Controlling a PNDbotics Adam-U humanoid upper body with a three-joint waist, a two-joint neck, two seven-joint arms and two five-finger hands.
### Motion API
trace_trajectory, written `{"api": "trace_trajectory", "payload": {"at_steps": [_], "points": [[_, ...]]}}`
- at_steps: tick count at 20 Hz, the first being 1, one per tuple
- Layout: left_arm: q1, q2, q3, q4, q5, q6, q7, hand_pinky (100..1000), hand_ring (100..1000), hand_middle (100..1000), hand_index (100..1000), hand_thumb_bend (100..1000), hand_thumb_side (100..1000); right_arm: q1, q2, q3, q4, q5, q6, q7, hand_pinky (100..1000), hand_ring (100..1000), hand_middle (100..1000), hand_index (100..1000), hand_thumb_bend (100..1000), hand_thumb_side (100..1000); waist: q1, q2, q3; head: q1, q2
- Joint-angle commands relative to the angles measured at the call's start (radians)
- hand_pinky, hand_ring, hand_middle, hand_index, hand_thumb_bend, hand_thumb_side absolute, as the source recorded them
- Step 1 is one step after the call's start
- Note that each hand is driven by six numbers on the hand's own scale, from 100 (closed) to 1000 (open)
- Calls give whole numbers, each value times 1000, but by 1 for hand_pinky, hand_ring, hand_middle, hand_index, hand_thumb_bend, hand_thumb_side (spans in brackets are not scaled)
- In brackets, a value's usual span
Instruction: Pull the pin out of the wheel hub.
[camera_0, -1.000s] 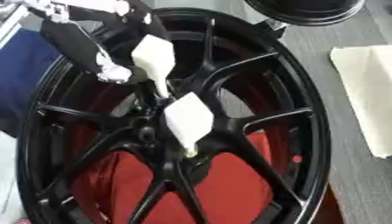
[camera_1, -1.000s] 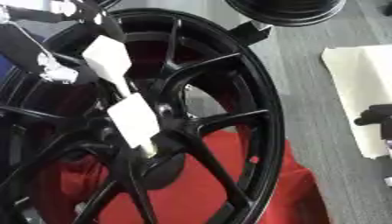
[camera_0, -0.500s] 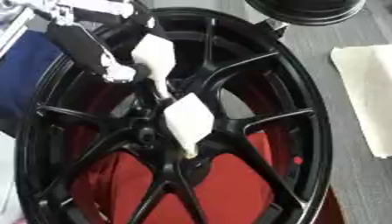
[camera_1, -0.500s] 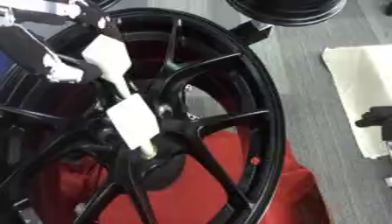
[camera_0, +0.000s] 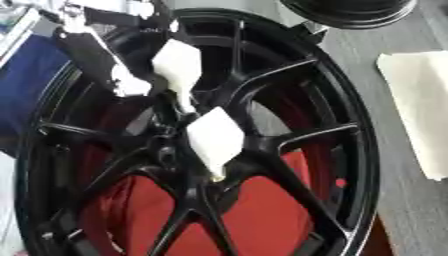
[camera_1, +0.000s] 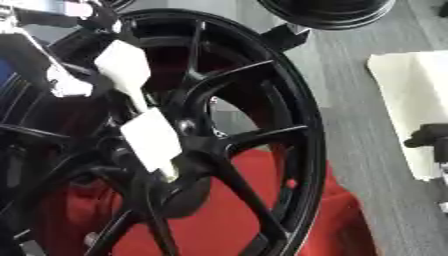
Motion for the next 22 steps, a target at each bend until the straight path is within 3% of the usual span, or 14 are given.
{"api": "trace_trajectory", "payload": {"at_steps": [1, 5, 13, 17, 22], "points": [[-30, 13, 37, -8, 52, 13, 60, 633, 587, 374, 357, 100, 159, 0, -11, -5, -21, 3, 4, -2, 868, 646, 614, 718, 100, 549, -1, -30, 0, -9, -7], [-36, 19, 52, -15, 108, 42, 150, 592, 560, 338, 305, 100, 166, 7, -19, -6, -21, 0, -1, -2, 867, 646, 614, 718, 100, 547, -1, -42, 4, -22, 7], [-25, 57, 103, -26, 209, 94, 282, 571, 548, 319, 288, 100, 178, 33, -37, -11, -21, -17, -11, -4, 866, 647, 615, 719, 100, 541, -4, -88, 22, -32, 38], [20, 126, 180, -25, 294, 101, 377, 567, 547, 317, 286, 100, 185, 61, -50, -21, -21, -28, -15, -12, 865, 648, 616, 719, 100, 538, -6, -128, 54, -44, 63], [178, 264, 323, 39, 405, 99, 537, 553, 545, 315, 285, 100, 198, 96, -71, -37, -21, -47, -30, -23, 864, 649, 621, 720, 100, 535, -4, -184, 89, -73, 97]]}}
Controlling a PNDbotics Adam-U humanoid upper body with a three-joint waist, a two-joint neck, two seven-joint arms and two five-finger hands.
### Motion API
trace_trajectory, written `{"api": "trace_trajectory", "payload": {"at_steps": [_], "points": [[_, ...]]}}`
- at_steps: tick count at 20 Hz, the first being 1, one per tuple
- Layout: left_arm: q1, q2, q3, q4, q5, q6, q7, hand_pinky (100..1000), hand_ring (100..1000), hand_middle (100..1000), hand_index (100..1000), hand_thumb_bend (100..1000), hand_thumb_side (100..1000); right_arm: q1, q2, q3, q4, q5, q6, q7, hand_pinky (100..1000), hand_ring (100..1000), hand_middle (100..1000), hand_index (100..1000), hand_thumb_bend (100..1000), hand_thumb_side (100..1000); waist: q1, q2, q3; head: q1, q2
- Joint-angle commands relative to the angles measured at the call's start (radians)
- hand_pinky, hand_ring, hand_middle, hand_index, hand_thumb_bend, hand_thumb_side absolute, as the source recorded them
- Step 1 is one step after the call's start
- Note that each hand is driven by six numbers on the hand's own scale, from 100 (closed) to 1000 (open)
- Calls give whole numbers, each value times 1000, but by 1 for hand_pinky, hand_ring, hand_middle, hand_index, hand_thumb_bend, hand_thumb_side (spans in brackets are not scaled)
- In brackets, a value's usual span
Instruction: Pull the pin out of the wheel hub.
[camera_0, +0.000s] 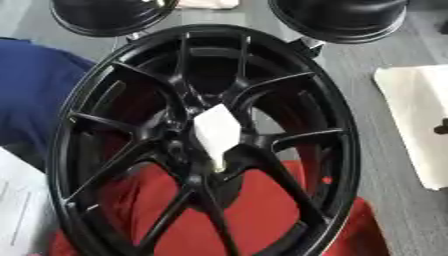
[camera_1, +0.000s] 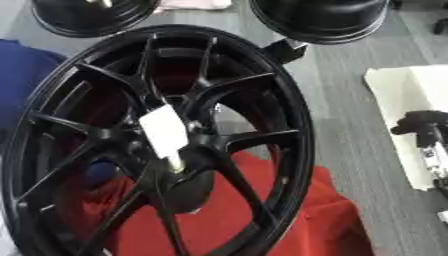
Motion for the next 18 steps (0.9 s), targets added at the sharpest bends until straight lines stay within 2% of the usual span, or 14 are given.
{"api": "trace_trajectory", "payload": {"at_steps": [1, 3, 4, 5, 10, 11, 12, 14, 15, 16, 17, 18], "points": [[63, 120, 98, 42, 62, 0, 101, 552, 545, 316, 286, 100, 200, 13, -39, -21, -21, -22, -12, -9, 863, 650, 622, 720, 100, 535, -3, -42, 17, -19, 19], [150, 164, 148, 70, 93, -10, 159, 552, 546, 319, 294, 100, 203, 21, -44, -28, -21, -31, -14, -15, 862, 652, 622, 719, 100, 536, -7, -59, 40, -31, 23], [195, 184, 172, 86, 105, -16, 190, 551, 546, 320, 297, 100, 392, 23, -47, -31, -21, -35, -15, -18, 861, 654, 622, 719, 100, 552, -9, -65, 51, -34, 23], [235, 200, 192, 99, 110, -20, 221, 550, 546, 325, 301, 100, 207, 23, -50, -33, -21, -40, -16, -19, 861, 655, 622, 719, 100, 535, -9, -69, 59, -37, 24], [437, 219, 264, 162, 101, -37, 366, 555, 550, 332, 319, 100, 213, 20, -54, -42, -21, -62, -12, -24, 860, 658, 623, 719, 100, 537, -18, -84, 88, -39, 11], [468, 214, 274, 169, 96, -40, 393, 556, 551, 335, 322, 100, 211, 21, -54, -43, -21, -64, -12, -24, 860, 658, 623, 719, 100, 537, -20, -86, 91, -38, 9], [499, 206, 284, 173, 94, -44, 427, 581, 570, 371, 363, 100, 179, 21, -54, -43, -21, -66, -11, -22, 860, 658, 623, 719, 100, 537, -21, -87, 95, -37, 6], [559, 181, 289, 169, 93, -58, 504, 581, 565, 360, 350, 100, 179, 23, -49, -41, -21, -66, -8, -17, 860, 658, 623, 719, 100, 538, -25, -88, 99, -39, 2], [584, 167, 285, 168, 88, -61, 535, 586, 571, 375, 367, 100, 100, 22, -48, -41, -21, -67, -5, -16, 859, 658, 623, 719, 100, 543, -28, -89, 100, -40, 1], [605, 153, 280, 168, 80, -62, 555, 605, 596, 427, 424, 100, 139, 21, -48, -40, -21, -68, -4, -15, 859, 659, 623, 719, 100, 537, -30, -90, 100, -41, 0], [622, 141, 274, 166, 71, -62, 563, 612, 607, 445, 445, 100, 131, 19, -49, -39, -21, -70, -4, -13, 859, 659, 623, 719, 100, 537, -31, -90, 99, -41, -1], [637, 131, 269, 165, 57, -61, 564, 660, 689, 547, 568, 100, 215, 19, -49, -38, -21, -71, -5, -11, 858, 659, 623, 719, 100, 537, -33, -91, 98, -44, -2]]}}
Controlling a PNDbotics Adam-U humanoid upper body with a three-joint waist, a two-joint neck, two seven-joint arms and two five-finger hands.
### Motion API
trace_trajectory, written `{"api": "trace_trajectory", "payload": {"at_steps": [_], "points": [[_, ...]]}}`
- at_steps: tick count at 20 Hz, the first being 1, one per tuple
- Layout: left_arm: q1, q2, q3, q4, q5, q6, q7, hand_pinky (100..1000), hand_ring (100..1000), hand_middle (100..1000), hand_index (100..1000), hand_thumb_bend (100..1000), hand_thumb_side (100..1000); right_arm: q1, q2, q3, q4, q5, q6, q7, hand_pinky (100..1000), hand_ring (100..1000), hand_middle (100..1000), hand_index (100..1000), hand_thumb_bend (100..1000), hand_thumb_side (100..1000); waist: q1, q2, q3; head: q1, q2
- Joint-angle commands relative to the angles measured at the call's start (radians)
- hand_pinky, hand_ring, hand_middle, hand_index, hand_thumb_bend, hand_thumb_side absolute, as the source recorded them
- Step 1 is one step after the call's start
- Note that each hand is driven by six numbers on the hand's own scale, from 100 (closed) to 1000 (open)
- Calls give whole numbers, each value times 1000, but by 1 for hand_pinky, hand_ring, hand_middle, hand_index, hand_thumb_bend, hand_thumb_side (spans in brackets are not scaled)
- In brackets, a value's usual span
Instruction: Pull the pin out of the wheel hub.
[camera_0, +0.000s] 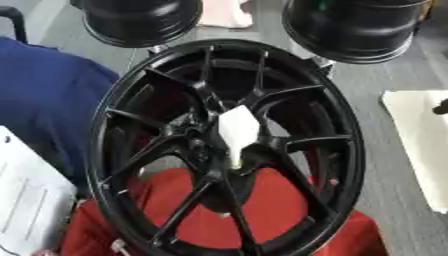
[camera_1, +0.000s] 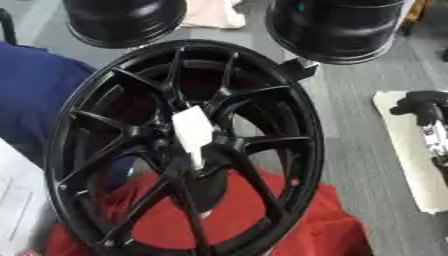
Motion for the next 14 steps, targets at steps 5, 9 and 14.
{"api": "trace_trajectory", "payload": {"at_steps": [5, 9, 14], "points": [[82, -49, 6, -46, -117, 2, -7, 730, 832, 821, 833, 496, 702, -3, -21, -7, -21, -19, 3, 5, 857, 659, 623, 718, 100, 537, -5, -22, -8, -22, -13], [125, -97, 21, -87, -58, -10, -40, 716, 825, 796, 824, 472, 763, 3, -20, -7, -21, -16, 5, 6, 856, 659, 624, 718, 100, 537, -7, -21, -5, -29, -14], [140, -136, 43, -152, 4, 5, 65, 670, 755, 682, 732, 202, 724, 1, -27, -8, -21, -19, 0, 3, 855, 660, 624, 719, 100, 536, -6, -24, -2, -33, -14]]}}
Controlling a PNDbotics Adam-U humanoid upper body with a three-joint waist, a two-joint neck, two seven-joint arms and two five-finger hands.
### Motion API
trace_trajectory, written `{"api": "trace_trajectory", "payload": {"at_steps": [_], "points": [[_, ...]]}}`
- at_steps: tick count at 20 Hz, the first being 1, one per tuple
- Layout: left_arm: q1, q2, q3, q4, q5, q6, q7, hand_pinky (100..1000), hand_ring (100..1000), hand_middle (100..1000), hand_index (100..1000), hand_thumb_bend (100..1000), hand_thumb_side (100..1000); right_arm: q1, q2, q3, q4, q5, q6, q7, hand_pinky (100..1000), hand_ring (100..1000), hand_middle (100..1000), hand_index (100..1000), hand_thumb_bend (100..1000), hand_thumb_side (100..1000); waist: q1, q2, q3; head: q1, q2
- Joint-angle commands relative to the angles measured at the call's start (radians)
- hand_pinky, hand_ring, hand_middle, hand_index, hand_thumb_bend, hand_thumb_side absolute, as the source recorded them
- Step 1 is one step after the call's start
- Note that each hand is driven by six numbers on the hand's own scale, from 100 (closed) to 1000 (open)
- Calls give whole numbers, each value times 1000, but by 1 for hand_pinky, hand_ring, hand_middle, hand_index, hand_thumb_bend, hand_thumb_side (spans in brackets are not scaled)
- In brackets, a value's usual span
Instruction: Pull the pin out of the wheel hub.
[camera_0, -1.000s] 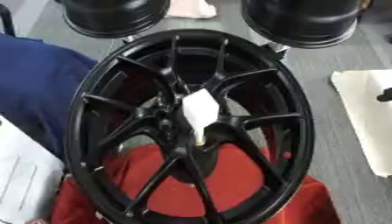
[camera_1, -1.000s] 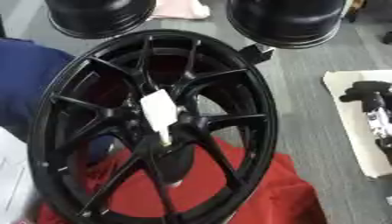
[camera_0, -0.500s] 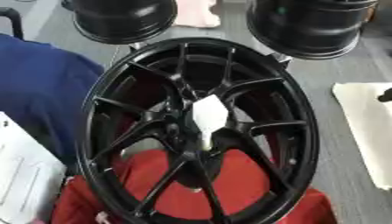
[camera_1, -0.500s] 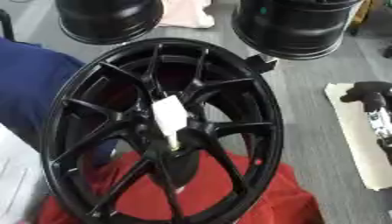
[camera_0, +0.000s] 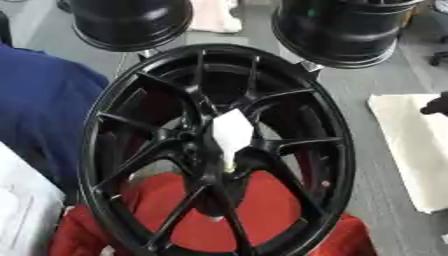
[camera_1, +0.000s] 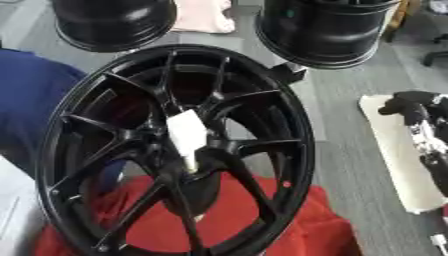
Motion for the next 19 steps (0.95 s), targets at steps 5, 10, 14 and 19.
{"api": "trace_trajectory", "payload": {"at_steps": [5, 10, 14, 19], "points": [[30, -70, 11, -310, 129, -26, 73, 667, 764, 698, 736, 216, 713, 2, -40, -6, -21, -14, -13, 3, 855, 660, 625, 720, 100, 534, 3, -24, 0, -8, -13], [41, -213, -7, -527, 185, -42, 165, 655, 741, 670, 712, 201, 658, 1, -51, -4, -21, -16, -23, 6, 854, 661, 625, 721, 100, 532, -2, -26, -1, -23, -10], [45, -319, -40, -548, 144, -83, 152, 657, 739, 669, 712, 210, 654, -3, -52, -3, -21, -14, -30, 6, 854, 661, 626, 721, 100, 531, -6, -25, -3, -51, 3], [46, -418, -65, -549, 91, -115, 111, 659, 739, 668, 715, 227, 657, -8, -46, -2, -21, -15, -33, 7, 854, 661, 626, 721, 100, 531, -13, -19, -4, -95, 24]]}}
